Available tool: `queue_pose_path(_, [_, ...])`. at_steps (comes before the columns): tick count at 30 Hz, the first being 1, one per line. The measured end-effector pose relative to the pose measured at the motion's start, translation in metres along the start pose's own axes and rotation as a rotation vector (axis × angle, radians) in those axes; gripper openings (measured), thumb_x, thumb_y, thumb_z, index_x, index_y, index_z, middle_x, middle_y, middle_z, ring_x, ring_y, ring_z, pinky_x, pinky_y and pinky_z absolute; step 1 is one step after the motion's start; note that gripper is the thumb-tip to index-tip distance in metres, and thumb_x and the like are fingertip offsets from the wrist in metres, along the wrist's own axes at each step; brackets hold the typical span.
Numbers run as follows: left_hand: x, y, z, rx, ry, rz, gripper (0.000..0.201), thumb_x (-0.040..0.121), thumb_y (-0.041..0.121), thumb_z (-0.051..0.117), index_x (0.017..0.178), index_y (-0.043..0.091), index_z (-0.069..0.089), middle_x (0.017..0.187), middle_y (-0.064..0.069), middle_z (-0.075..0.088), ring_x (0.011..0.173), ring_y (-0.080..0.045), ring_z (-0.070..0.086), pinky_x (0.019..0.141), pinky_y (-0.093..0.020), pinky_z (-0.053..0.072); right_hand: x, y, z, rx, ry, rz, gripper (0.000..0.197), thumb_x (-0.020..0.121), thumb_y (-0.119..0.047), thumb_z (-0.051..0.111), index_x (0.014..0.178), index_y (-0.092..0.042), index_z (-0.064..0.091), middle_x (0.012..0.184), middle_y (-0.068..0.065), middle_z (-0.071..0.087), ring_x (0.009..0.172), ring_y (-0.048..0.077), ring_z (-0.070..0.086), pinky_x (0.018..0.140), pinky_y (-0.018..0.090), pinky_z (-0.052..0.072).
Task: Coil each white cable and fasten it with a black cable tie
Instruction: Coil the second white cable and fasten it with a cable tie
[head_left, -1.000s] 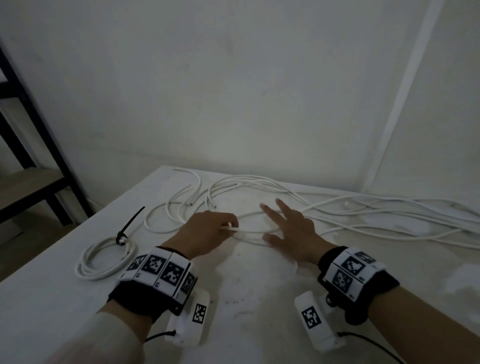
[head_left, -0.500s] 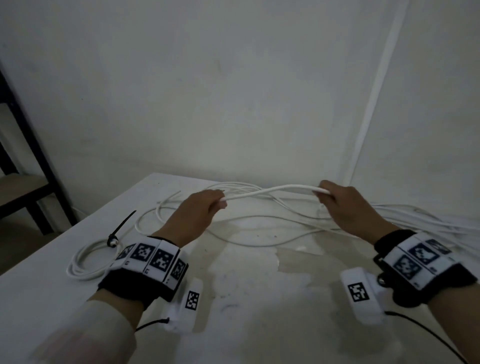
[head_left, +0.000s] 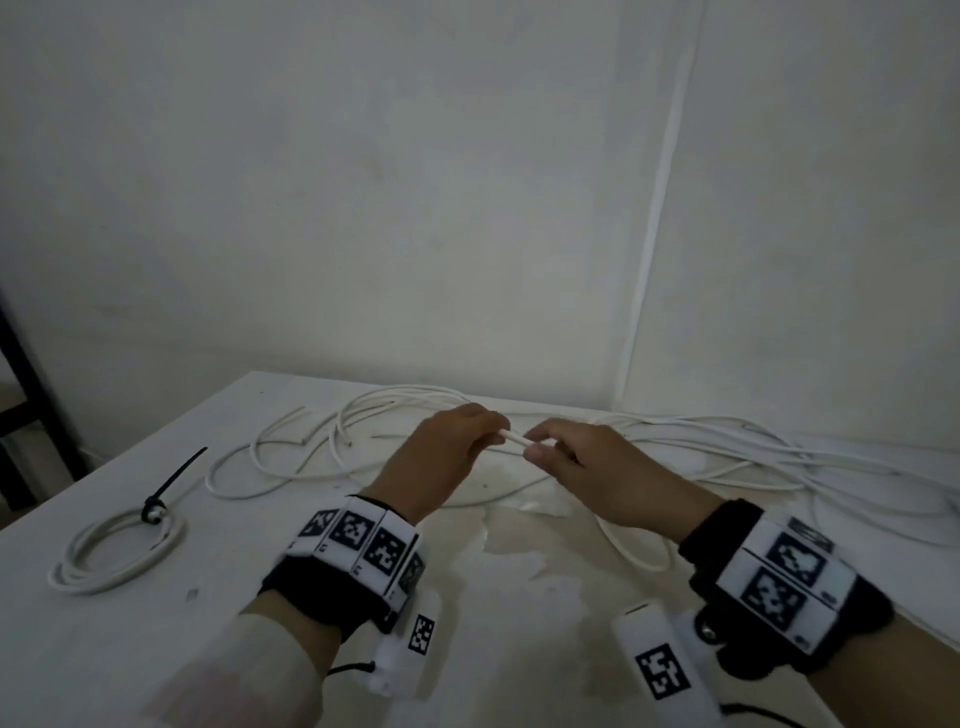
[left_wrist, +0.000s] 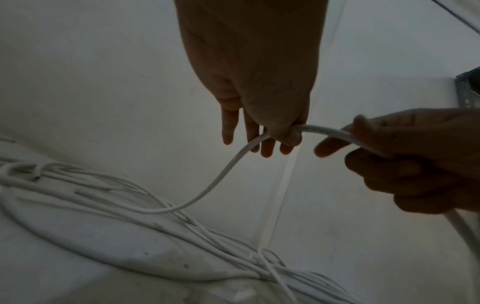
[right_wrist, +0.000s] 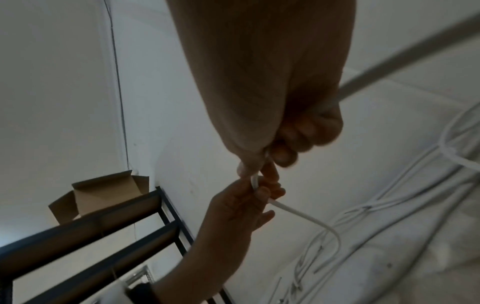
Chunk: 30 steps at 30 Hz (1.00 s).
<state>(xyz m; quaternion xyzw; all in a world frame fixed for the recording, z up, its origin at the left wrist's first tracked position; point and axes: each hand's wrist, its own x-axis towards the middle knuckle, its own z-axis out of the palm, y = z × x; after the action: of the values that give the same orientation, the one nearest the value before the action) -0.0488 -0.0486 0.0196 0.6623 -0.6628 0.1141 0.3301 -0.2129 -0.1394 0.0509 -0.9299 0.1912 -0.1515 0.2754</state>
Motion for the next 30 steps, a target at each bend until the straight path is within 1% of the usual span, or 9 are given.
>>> queue_pose_path(2, [0.002, 0.006, 0.003, 0.025, -0.009, 0.004, 0.022, 0.087, 0.017, 0.05, 0.092, 0.003, 0.066, 0.081, -0.012, 0.066, 0.069, -0.024, 0.059, 0.061, -0.028, 0.039, -0.003, 0.006, 0.0, -0.084, 0.076, -0.017, 0.023, 0.095, -0.034, 0.043, 0.088, -0.017, 0.057, 0.067, -0.005, 0.053, 0.061, 0.01, 0.047, 0.057, 0.024, 0.033])
queue_pose_path(6, [0.003, 0.004, 0.007, 0.062, -0.057, -0.07, 0.018, 0.096, 0.016, 0.045, 0.091, 0.003, 0.057, 0.08, -0.007, 0.056, 0.068, -0.018, 0.045, 0.062, -0.026, 0.03, -0.021, 0.024, -0.009, -0.102, 0.229, -0.059, 0.027, 0.096, -0.031, 0.042, 0.088, -0.013, 0.06, 0.078, 0.008, 0.065, 0.075, 0.026, 0.058, 0.07, 0.036, 0.042])
queue_pose_path(9, [0.003, 0.001, 0.01, 0.033, -0.09, -0.14, 0.019, 0.097, 0.017, 0.043, 0.093, 0.004, 0.056, 0.083, -0.005, 0.06, 0.073, -0.022, 0.054, 0.067, -0.032, 0.042, -0.034, 0.041, -0.022, -0.114, 0.324, -0.079, 0.026, 0.096, -0.034, 0.042, 0.085, -0.016, 0.058, 0.065, 0.003, 0.06, 0.063, 0.022, 0.056, 0.061, 0.034, 0.038])
queue_pose_path(12, [-0.001, -0.014, 0.004, -0.018, -0.033, -0.205, 0.022, 0.096, 0.025, 0.046, 0.087, 0.007, 0.056, 0.075, -0.007, 0.061, 0.068, -0.023, 0.056, 0.065, -0.034, 0.042, -0.047, 0.062, -0.038, -0.076, 0.478, -0.077, 0.035, 0.087, -0.047, 0.039, 0.079, -0.017, 0.057, 0.053, -0.002, 0.051, 0.048, 0.013, 0.046, 0.051, 0.025, 0.03])
queue_pose_path(15, [-0.005, -0.032, -0.007, -0.022, 0.045, -0.218, 0.032, 0.092, 0.039, 0.045, 0.083, 0.011, 0.056, 0.071, -0.007, 0.063, 0.062, -0.017, 0.056, 0.06, -0.021, 0.04, -0.061, 0.084, -0.052, -0.072, 0.528, -0.006, 0.03, 0.09, -0.041, 0.045, 0.078, -0.016, 0.057, 0.053, 0.004, 0.052, 0.058, 0.012, 0.051, 0.052, 0.021, 0.033])
queue_pose_path(19, [-0.009, -0.039, -0.018, 0.011, 0.057, -0.286, 0.016, 0.094, 0.01, 0.048, 0.081, 0.015, 0.055, 0.063, 0.002, 0.058, 0.053, -0.002, 0.052, 0.055, -0.01, 0.037, -0.072, 0.102, -0.061, -0.11, 0.544, 0.071, 0.016, 0.094, -0.021, 0.048, 0.079, -0.02, 0.055, 0.047, -0.003, 0.044, 0.054, 0.006, 0.05, 0.048, 0.022, 0.032])
queue_pose_path(22, [-0.015, -0.034, -0.025, 0.015, 0.016, -0.358, 0.021, 0.097, 0.017, 0.044, 0.076, 0.019, 0.049, 0.056, 0.006, 0.051, 0.047, -0.001, 0.048, 0.048, -0.013, 0.035, -0.071, 0.104, -0.062, -0.161, 0.53, 0.109, 0.015, 0.094, -0.026, 0.046, 0.08, -0.021, 0.051, 0.045, -0.005, 0.039, 0.042, 0.013, 0.041, 0.046, 0.027, 0.029])
queue_pose_path(24, [-0.021, -0.027, -0.031, 0.099, -0.048, -0.384, 0.022, 0.097, 0.025, 0.04, 0.078, 0.019, 0.048, 0.058, 0.011, 0.048, 0.049, 0.0, 0.042, 0.047, -0.017, 0.029, -0.069, 0.104, -0.062, -0.199, 0.547, 0.139, 0.016, 0.095, -0.028, 0.045, 0.083, -0.018, 0.052, 0.05, -0.005, 0.043, 0.046, 0.009, 0.04, 0.048, 0.028, 0.031])
queue_pose_path(30, [-0.024, -0.003, -0.048, 0.049, -0.124, -0.491, 0.025, 0.098, 0.021, 0.038, 0.079, 0.016, 0.052, 0.069, 0.007, 0.049, 0.059, -0.006, 0.042, 0.052, -0.018, 0.028, -0.063, 0.11, -0.059, -0.224, 0.597, 0.128, 0.021, 0.095, -0.018, 0.046, 0.096, -0.006, 0.063, 0.09, 0.012, 0.065, 0.078, 0.028, 0.057, 0.067, 0.03, 0.038])
